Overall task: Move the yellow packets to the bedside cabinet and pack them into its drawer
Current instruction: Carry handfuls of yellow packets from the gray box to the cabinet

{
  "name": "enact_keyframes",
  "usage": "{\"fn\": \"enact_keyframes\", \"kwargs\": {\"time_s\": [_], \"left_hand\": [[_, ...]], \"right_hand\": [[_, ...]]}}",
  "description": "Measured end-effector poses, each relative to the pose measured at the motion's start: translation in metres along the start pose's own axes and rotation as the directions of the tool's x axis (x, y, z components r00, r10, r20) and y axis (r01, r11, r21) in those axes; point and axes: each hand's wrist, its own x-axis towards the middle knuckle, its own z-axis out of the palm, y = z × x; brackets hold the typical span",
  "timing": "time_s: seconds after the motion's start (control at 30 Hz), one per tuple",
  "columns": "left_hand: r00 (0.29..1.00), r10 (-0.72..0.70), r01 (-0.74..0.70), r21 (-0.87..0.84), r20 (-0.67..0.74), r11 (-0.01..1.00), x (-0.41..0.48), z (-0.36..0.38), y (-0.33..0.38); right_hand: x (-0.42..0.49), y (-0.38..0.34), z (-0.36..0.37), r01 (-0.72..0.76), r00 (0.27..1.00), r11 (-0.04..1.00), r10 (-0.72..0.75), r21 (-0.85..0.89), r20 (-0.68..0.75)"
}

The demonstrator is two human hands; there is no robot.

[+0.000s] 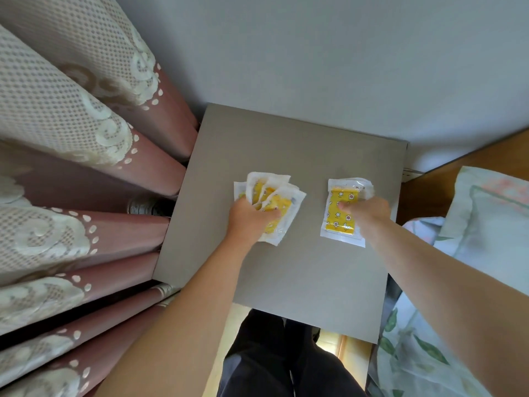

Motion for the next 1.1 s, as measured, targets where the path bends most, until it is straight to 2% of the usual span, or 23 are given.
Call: {"fn": "enact_keyframes", "kwargs": {"time_s": [0.07,0.13,0.17,0.23,0.3,0.37,0.43,0.5,0.63,0.7,0.87,1.0,1.1], "left_hand": [[0.994,-0.076,0.066,-0.129,-0.075,0.99,-0.002,-0.031,-0.015],[0.977,-0.136,0.102,-0.197,-0.164,0.975,-0.002,-0.058,-0.032],[0.965,-0.157,0.111,-0.217,-0.209,0.97,-0.001,-0.07,-0.041],[0.939,-0.195,0.13,-0.232,-0.285,0.964,0.001,-0.086,-0.055],[0.914,-0.224,0.15,-0.23,-0.339,0.962,0.001,-0.094,-0.065],[0.906,-0.234,0.161,-0.223,-0.353,0.961,0.002,-0.098,-0.072],[0.908,-0.223,0.166,-0.185,-0.355,0.969,0.0,-0.098,-0.078],[0.917,-0.204,0.166,-0.136,-0.342,0.977,-0.001,-0.097,-0.082],[0.935,-0.194,0.166,-0.118,-0.296,0.979,-0.004,-0.09,-0.083],[0.94,-0.204,0.183,-0.098,-0.273,0.978,-0.003,-0.087,-0.083],[0.952,-0.19,0.179,-0.067,-0.241,0.982,0.0,-0.085,-0.083],[0.966,-0.174,0.171,-0.033,-0.192,0.985,-0.001,-0.081,-0.075],[0.973,-0.179,0.176,-0.029,-0.144,0.984,-0.006,-0.071,-0.066]], "right_hand": [[-0.014,0.002,0.006,-0.075,0.988,0.977,0.044,0.202,0.15],[-0.033,0.0,0.022,-0.141,0.948,0.925,0.023,0.353,0.316],[-0.044,-0.003,0.035,-0.145,0.928,0.921,0.0,0.362,0.373],[-0.065,-0.013,0.068,-0.094,0.914,0.966,-0.012,0.241,0.406],[-0.078,-0.019,0.105,0.032,0.94,0.999,-0.023,-0.023,0.341],[-0.082,-0.02,0.137,0.168,0.973,0.94,-0.11,-0.298,0.203],[-0.084,-0.018,0.158,0.221,0.975,0.886,-0.206,-0.408,0.082],[-0.085,-0.014,0.17,0.24,0.966,0.869,-0.257,-0.433,0.018],[-0.086,-0.011,0.176,0.248,0.963,0.897,-0.268,-0.365,-0.006],[-0.084,-0.01,0.175,0.255,0.966,0.924,-0.259,-0.286,0.027],[-0.081,-0.01,0.155,0.097,0.993,0.994,-0.093,-0.046,0.074],[-0.075,-0.003,0.131,0.105,0.994,0.994,-0.104,-0.042,0.036],[-0.072,0.003,0.112,0.101,0.991,0.995,-0.101,0.005,0.082]]}}
